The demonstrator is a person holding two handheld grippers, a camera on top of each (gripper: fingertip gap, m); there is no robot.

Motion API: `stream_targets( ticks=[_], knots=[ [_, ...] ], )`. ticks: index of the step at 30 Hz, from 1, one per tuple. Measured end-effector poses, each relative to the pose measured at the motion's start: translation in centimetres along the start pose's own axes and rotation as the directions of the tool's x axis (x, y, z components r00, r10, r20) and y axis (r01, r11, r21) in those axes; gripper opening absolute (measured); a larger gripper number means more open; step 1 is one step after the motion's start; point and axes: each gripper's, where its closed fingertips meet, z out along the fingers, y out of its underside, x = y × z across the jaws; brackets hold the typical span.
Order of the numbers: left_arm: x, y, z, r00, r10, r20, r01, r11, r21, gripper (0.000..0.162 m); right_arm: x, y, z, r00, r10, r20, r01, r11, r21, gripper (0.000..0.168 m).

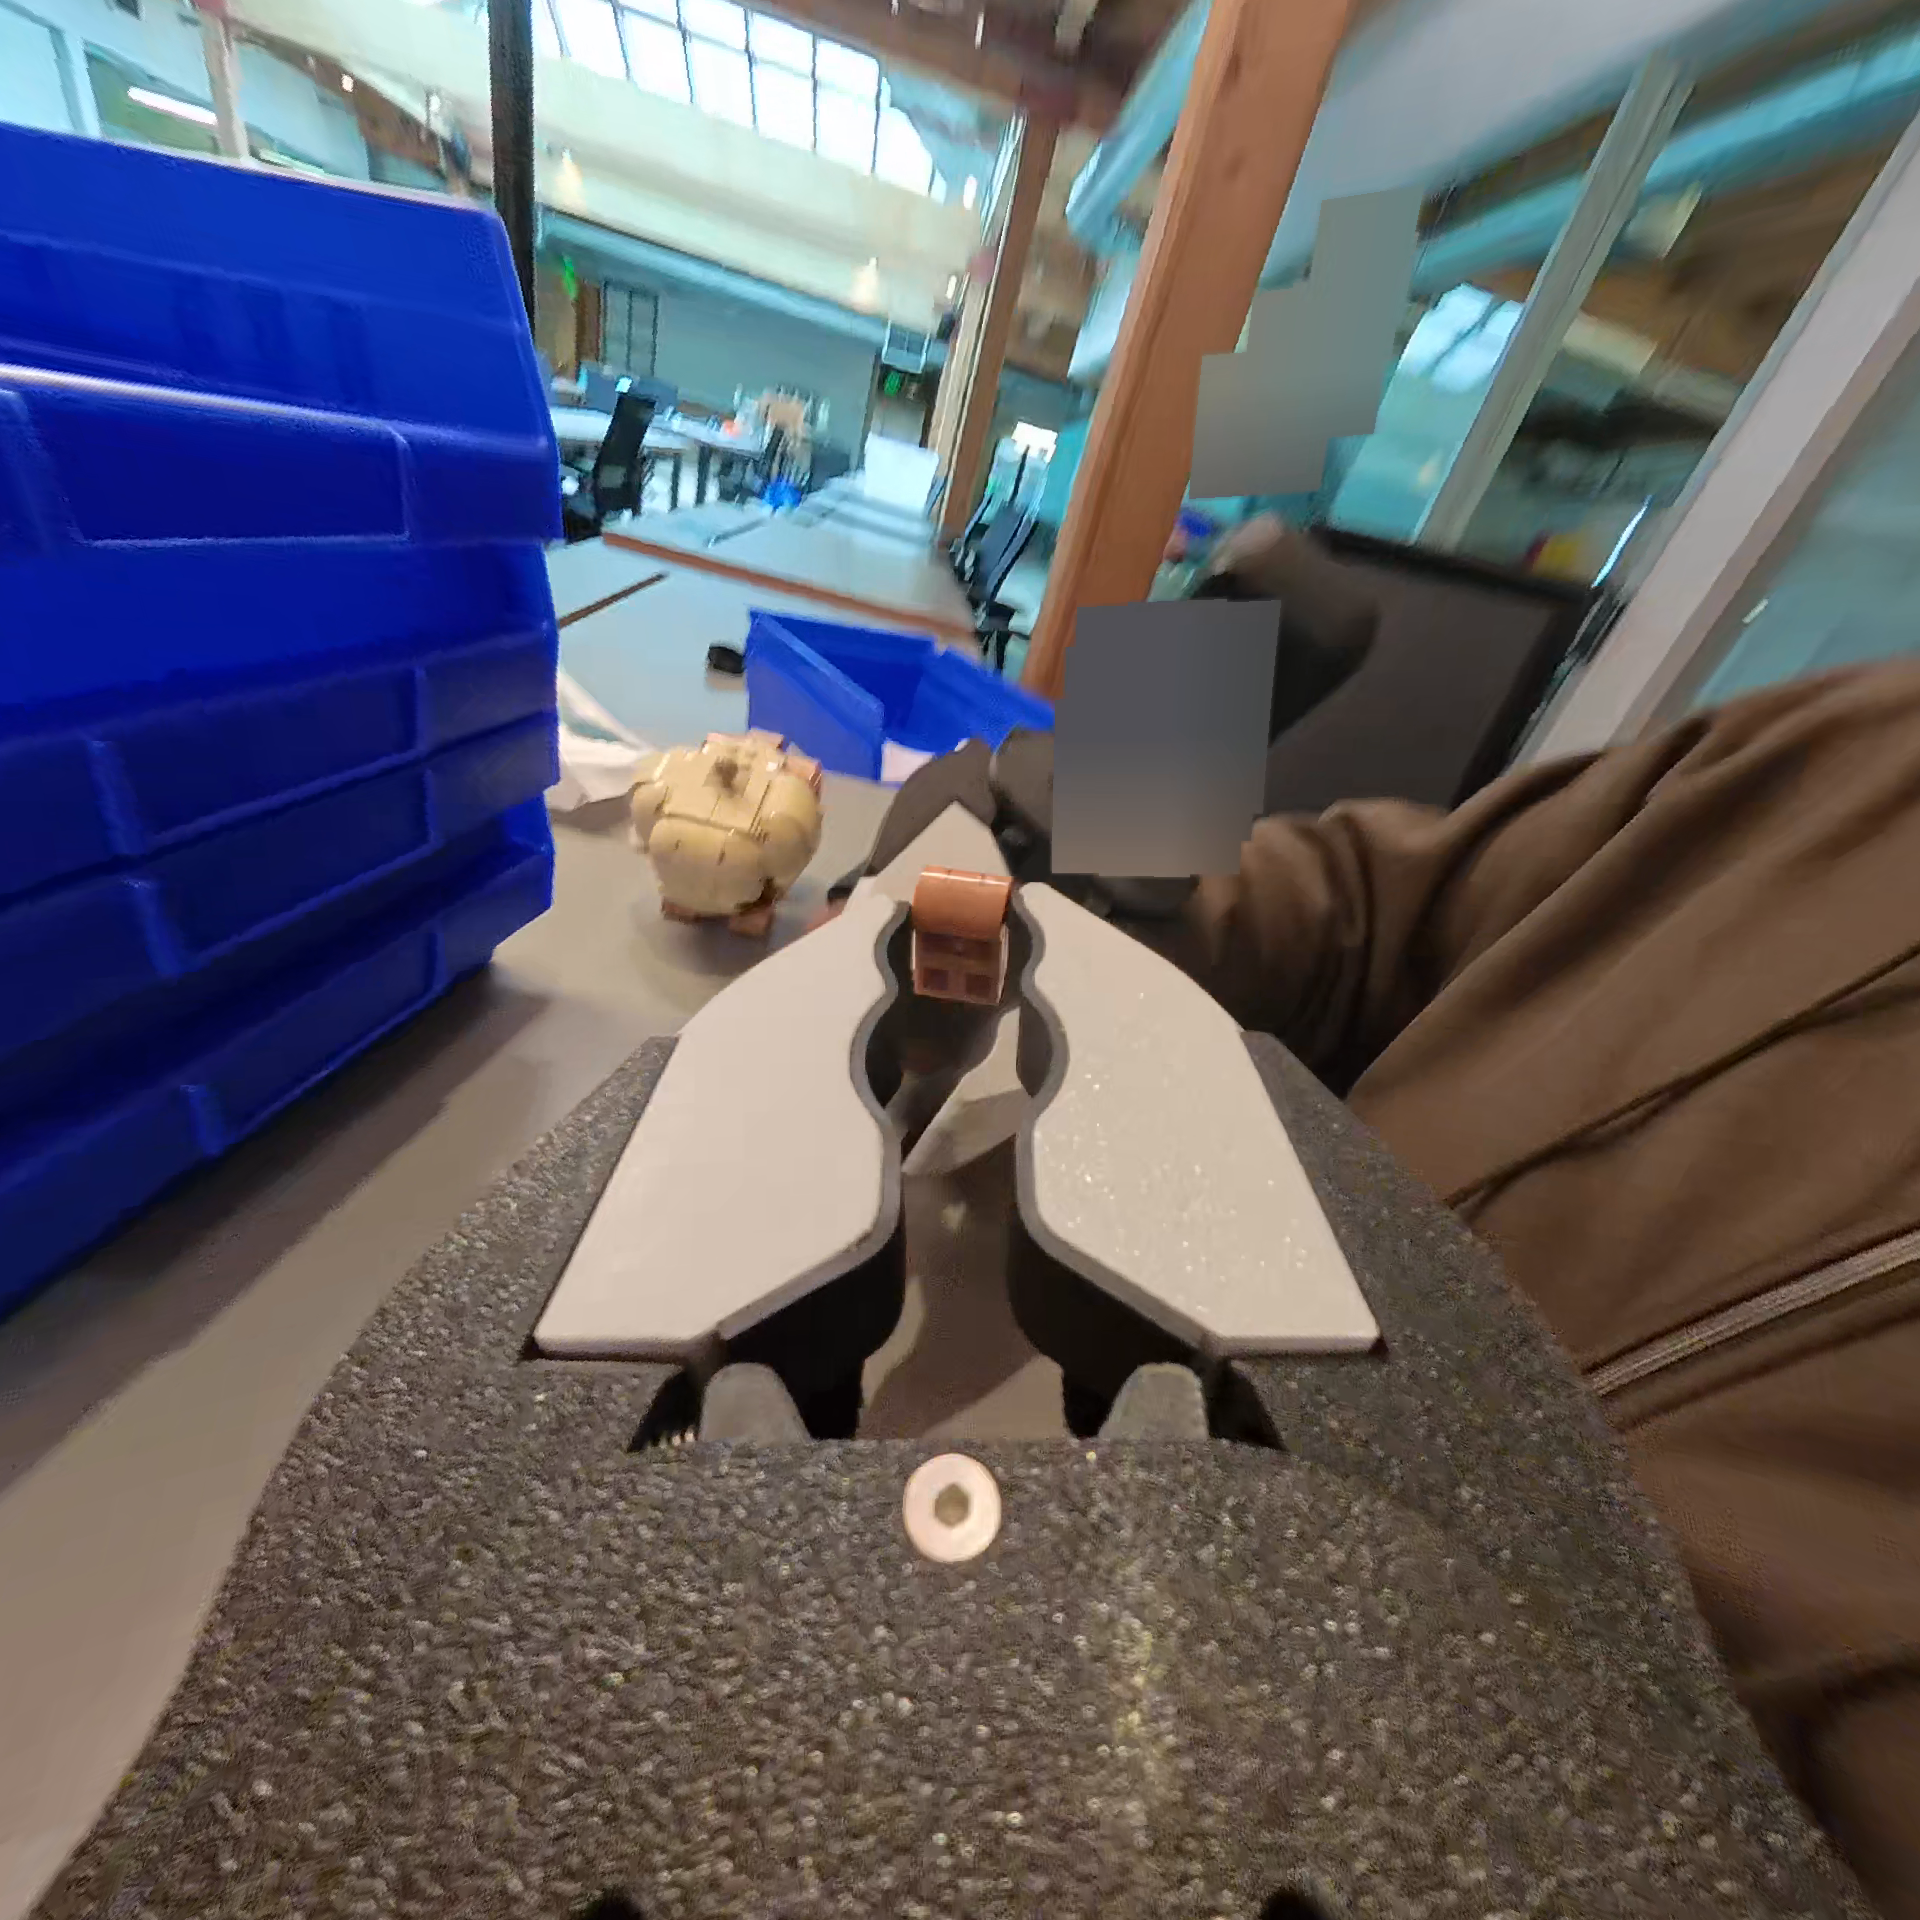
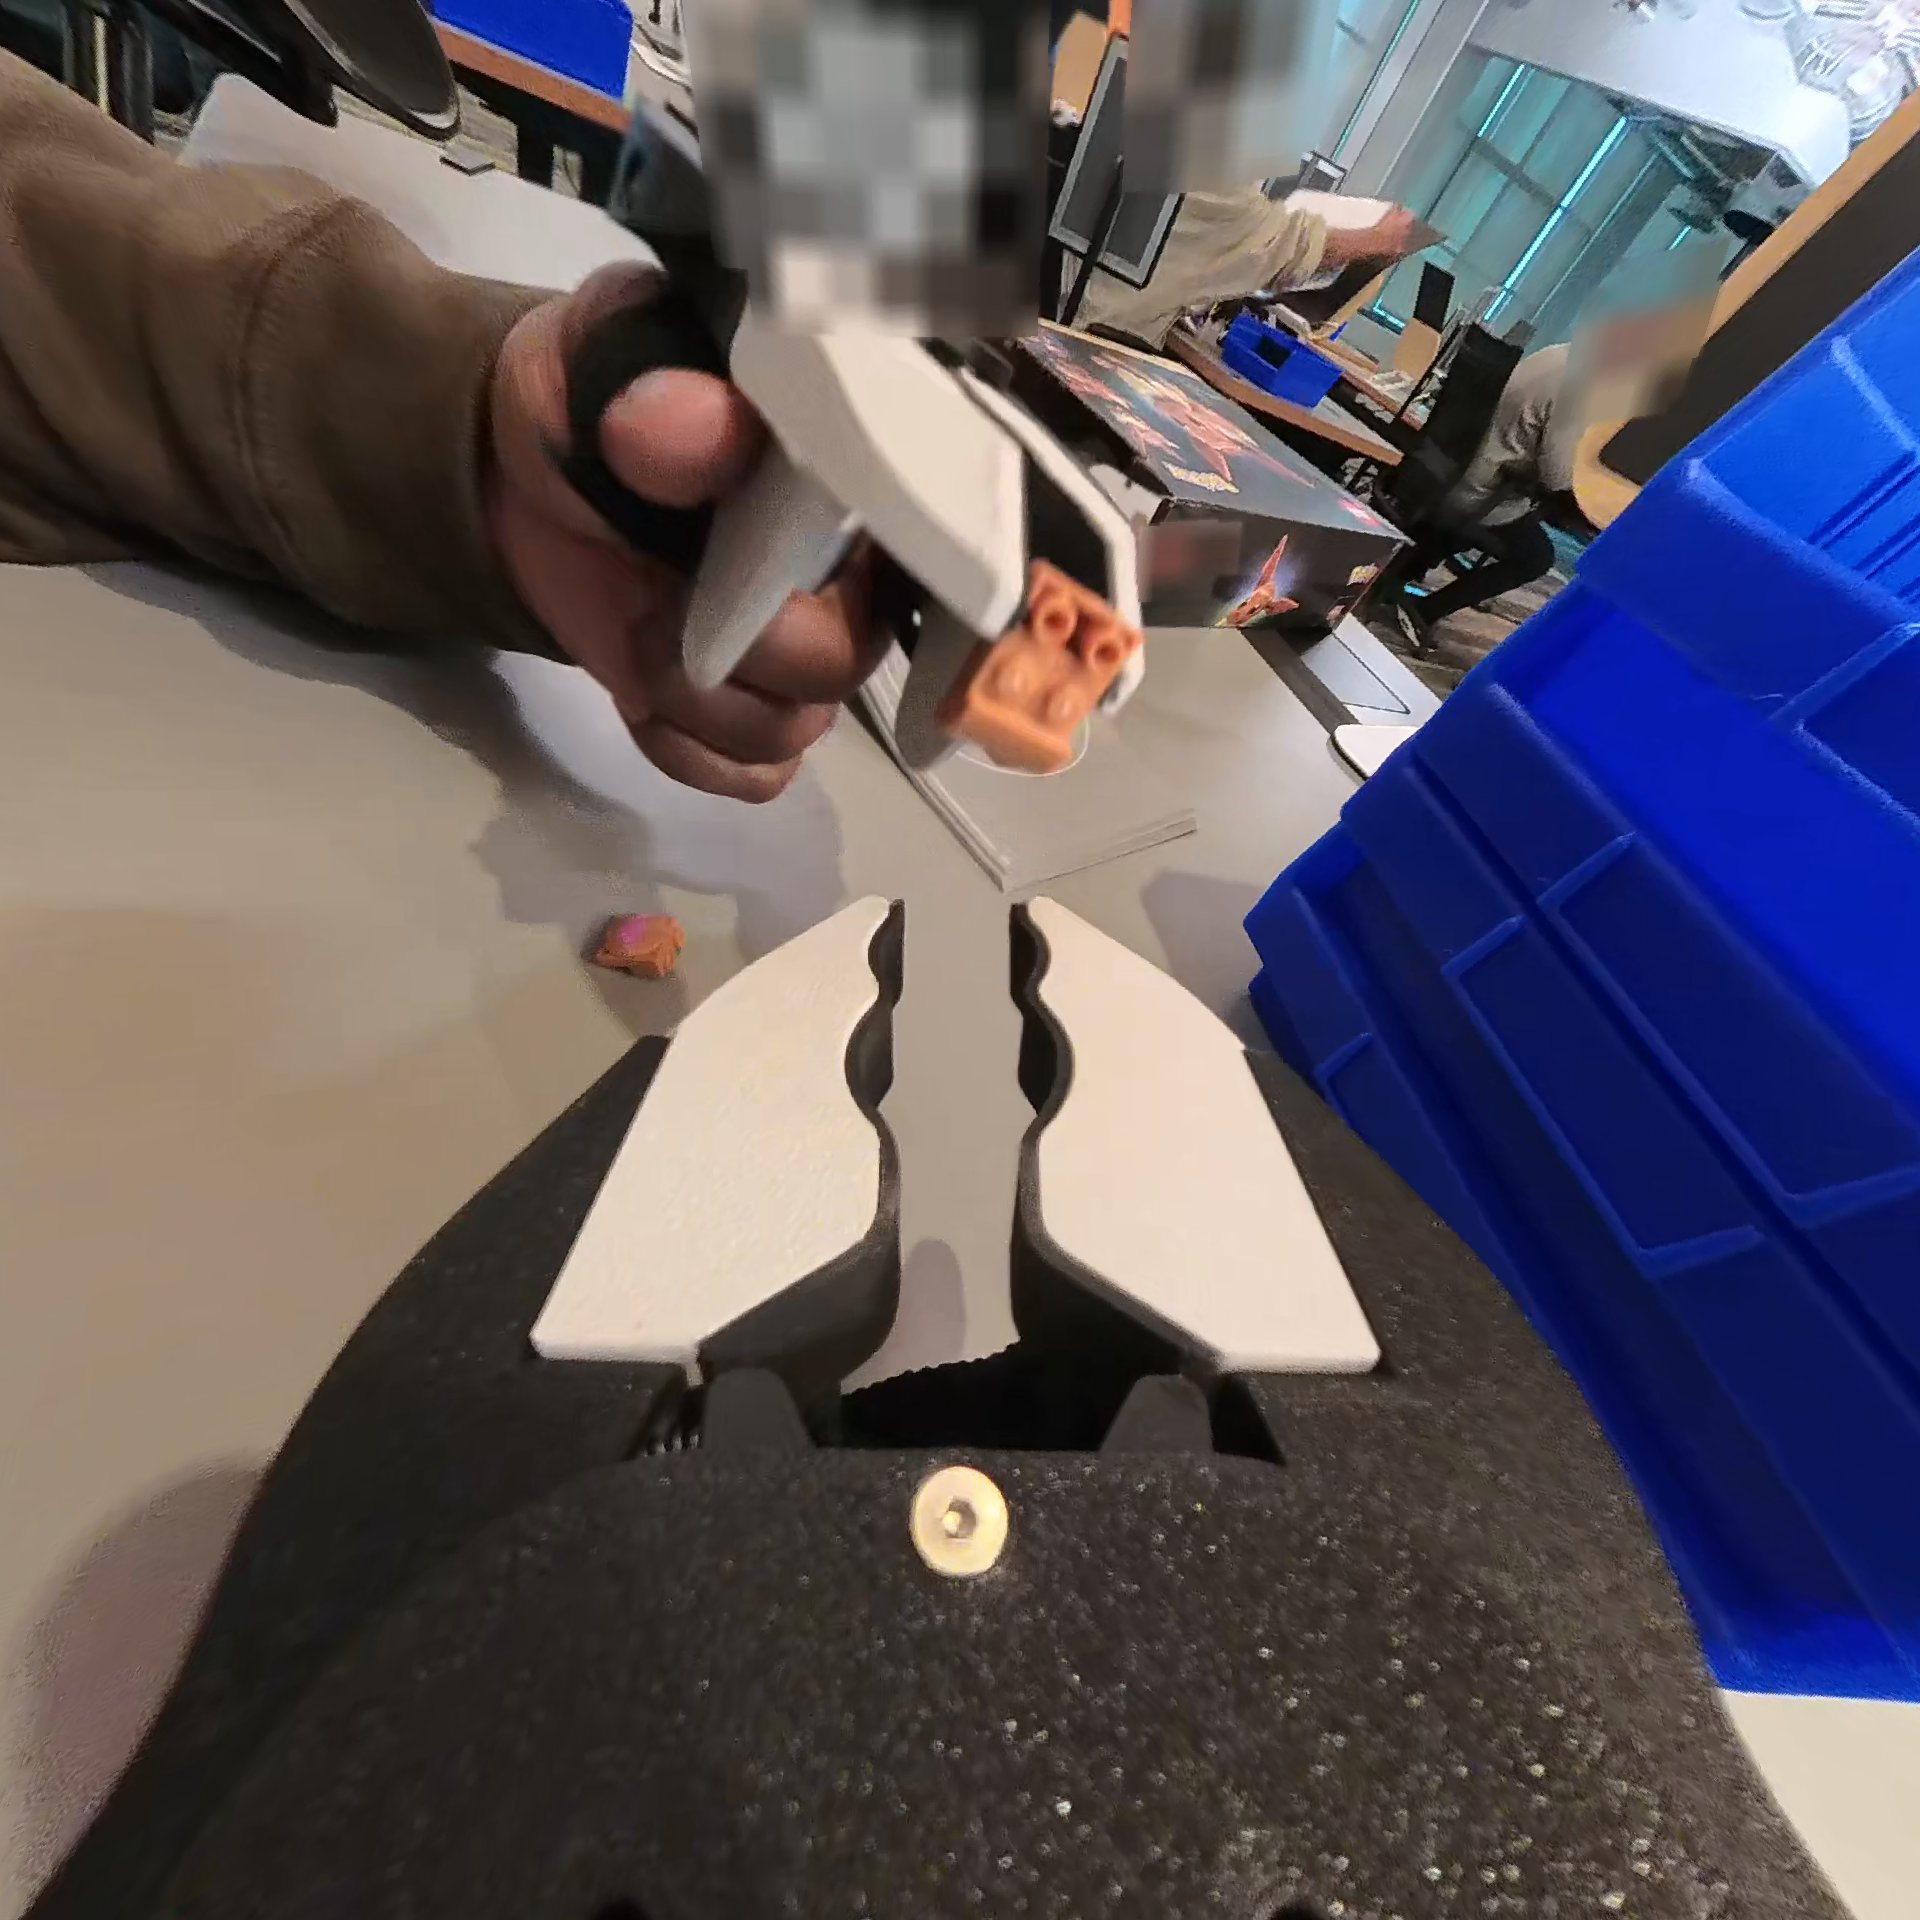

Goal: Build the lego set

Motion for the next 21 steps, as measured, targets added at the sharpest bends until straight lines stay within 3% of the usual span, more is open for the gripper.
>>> stream_targets(
  ticks=[3, 7, 13, 21],
  knots=[
    [0.0, -1.4, -0.8, 0.992, -0.111, -0.068, 0.118, 0.986, 0.116, 0.016, 0.6, -0.6, -0.2, 0.998, -0.035, -0.055, 0.037, 0.999, 0.026, 0.023],
    [-0.7, -2.4, -1.3, 0.971, -0.215, -0.099, 0.232, 0.947, 0.22, 0.017, 1.9, -2.0, -1.1, 0.958, -0.179, -0.226, 0.195, 0.979, 0.053, 0.028],
    [-1.8, -1.5, -0.5, 0.938, -0.334, -0.091, 0.346, 0.902, 0.257, 0.017, 2.7, -3.6, -1.9, 0.846, -0.348, -0.404, 0.385, 0.923, 0.012, 0.03],
    [-2.4, -0.8, 0.3, 0.92, -0.389, -0.053, 0.388, 0.878, 0.282, 0.017, 3.7, -3.1, -1.5, 0.779, -0.414, -0.471, 0.429, 0.9, -0.082, 0.026]
  ],
)
